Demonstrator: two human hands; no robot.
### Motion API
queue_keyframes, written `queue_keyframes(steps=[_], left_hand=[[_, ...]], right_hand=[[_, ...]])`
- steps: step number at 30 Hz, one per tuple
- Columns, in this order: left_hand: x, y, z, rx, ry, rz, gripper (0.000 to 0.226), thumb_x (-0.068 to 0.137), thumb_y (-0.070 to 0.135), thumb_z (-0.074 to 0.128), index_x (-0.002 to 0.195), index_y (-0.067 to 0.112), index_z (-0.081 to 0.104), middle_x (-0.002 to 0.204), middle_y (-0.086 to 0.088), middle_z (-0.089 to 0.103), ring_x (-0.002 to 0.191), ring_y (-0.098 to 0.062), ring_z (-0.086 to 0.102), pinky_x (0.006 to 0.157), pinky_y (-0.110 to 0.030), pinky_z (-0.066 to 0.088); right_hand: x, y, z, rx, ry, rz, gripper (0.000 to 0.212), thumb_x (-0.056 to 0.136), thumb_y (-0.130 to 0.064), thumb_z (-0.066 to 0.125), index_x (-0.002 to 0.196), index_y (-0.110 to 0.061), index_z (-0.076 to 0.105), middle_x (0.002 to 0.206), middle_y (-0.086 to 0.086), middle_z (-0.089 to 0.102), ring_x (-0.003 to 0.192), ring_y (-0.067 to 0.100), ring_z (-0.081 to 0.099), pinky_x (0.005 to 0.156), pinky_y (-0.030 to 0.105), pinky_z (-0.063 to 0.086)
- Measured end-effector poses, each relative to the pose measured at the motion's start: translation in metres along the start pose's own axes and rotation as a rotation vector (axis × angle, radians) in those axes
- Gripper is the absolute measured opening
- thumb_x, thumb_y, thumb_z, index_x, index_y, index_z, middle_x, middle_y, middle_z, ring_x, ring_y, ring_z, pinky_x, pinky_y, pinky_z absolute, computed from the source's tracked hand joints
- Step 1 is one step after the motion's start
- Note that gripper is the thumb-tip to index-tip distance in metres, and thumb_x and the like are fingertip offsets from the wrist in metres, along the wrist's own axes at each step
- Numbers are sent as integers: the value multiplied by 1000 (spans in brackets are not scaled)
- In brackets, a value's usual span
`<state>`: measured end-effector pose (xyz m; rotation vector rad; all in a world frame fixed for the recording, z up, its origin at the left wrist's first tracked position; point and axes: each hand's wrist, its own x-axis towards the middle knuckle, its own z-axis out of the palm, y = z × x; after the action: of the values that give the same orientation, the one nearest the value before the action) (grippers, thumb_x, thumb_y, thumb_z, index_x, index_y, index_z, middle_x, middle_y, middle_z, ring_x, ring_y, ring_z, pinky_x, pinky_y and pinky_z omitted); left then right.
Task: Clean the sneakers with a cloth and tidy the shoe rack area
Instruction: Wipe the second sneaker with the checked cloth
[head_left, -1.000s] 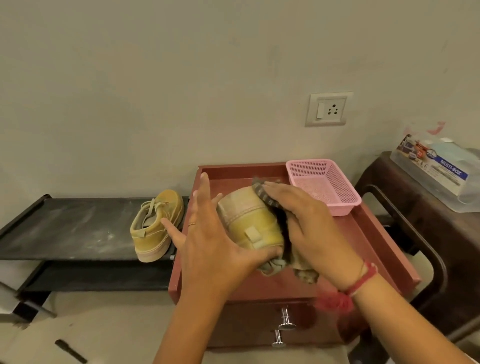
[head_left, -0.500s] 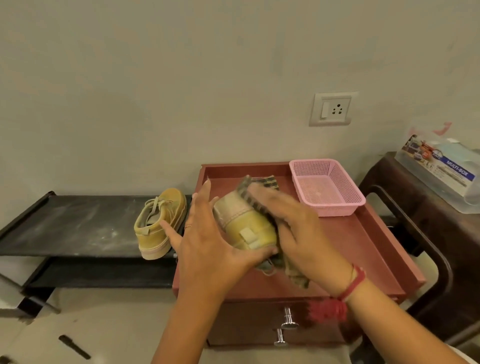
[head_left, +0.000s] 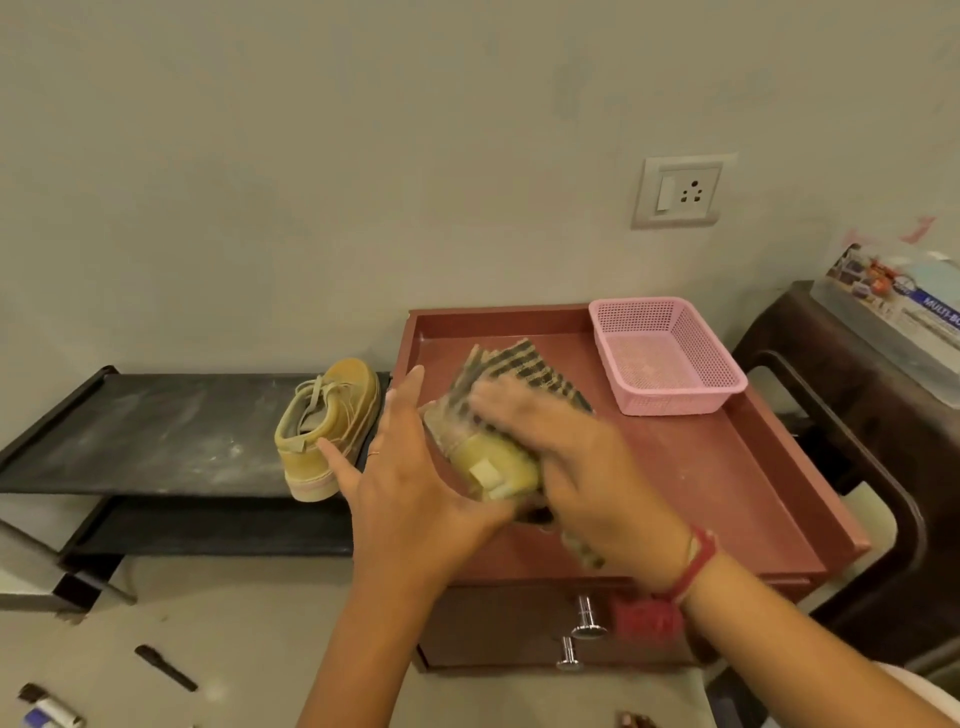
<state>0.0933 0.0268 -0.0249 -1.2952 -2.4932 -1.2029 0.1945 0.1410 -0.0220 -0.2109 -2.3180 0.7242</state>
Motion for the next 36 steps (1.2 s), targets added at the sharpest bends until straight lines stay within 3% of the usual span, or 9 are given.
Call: queue_keyframes(steps=[3, 8, 14, 17, 19, 23, 27, 32, 36], left_hand=[[0, 0, -1, 29, 5, 14, 124, 41, 82, 63, 144, 30, 18, 141, 7, 49, 130, -14, 46, 113, -55, -12], [2, -9, -2, 104, 3, 75, 108, 52, 80, 59, 141, 25, 33, 134, 10, 54, 133, -16, 43, 112, -63, -7], [0, -24, -12, 146, -120, -22, 112, 44, 93, 53, 141, 44, 25, 138, 17, 47, 140, -24, 32, 108, -65, -12], [-4, -27, -10, 132, -113, -9, 96, 48, 82, 61, 130, 42, 32, 118, 28, 46, 136, -25, 37, 108, -51, -11], [-7, -25, -7, 127, -95, -28, 89, 49, 75, 60, 125, 37, 37, 114, 25, 46, 137, -28, 34, 110, -54, -7], [-7, -27, -2, 275, -108, -66, 88, 52, 63, 70, 127, 25, 44, 122, 12, 55, 143, -24, 25, 107, -66, -10], [-9, -28, 0, 307, -169, -108, 101, 44, 73, 53, 131, 25, 38, 122, 8, 53, 139, -25, 32, 107, -68, -8], [-14, -33, 3, 316, -157, -86, 97, 56, 61, 68, 138, 29, 27, 131, 6, 52, 142, -28, 27, 106, -70, -7], [-14, -29, 3, 318, -182, -50, 99, 53, 67, 65, 137, 23, 34, 130, 2, 52, 143, -33, 23, 105, -71, -6]], right_hand=[[4, 2, -5, 42, 87, 121, 57, 73, 6, 35, 124, -8, 57, 131, 3, 54, 127, 9, 43, 108, 33, 33], [-4, -9, 2, 9, -7, 9, 56, 76, -2, 30, 124, -12, 58, 132, -2, 53, 130, 10, 41, 111, 21, 27], [1, 46, -7, 83, 49, 408, 54, 81, 14, 39, 121, -16, 61, 122, -11, 55, 123, 10, 48, 99, 2, 26], [5, 37, -7, 146, 231, 487, 55, 85, 13, 40, 125, -20, 56, 127, -8, 54, 119, -1, 45, 97, 0, 27], [7, 18, 3, 104, 212, 359, 55, 82, 14, 40, 126, -16, 55, 129, -5, 52, 121, -1, 43, 103, 6, 27], [-8, 1, 34, -96, -170, 50, 64, 72, 14, 39, 131, -8, 50, 138, 7, 48, 132, 16, 38, 112, 24, 22], [4, 31, 24, -209, -85, 256, 55, 78, -13, 30, 126, -10, 56, 132, 9, 54, 126, 23, 47, 106, 40, 36], [-4, 8, 41, -118, -214, 97, 53, 80, -13, 30, 126, -11, 56, 130, 6, 56, 125, 18, 48, 109, 31, 34], [12, 36, 21, -197, -116, 303, 67, 73, -30, 19, 126, -13, 57, 130, 5, 56, 123, 21, 49, 107, 34, 36]])
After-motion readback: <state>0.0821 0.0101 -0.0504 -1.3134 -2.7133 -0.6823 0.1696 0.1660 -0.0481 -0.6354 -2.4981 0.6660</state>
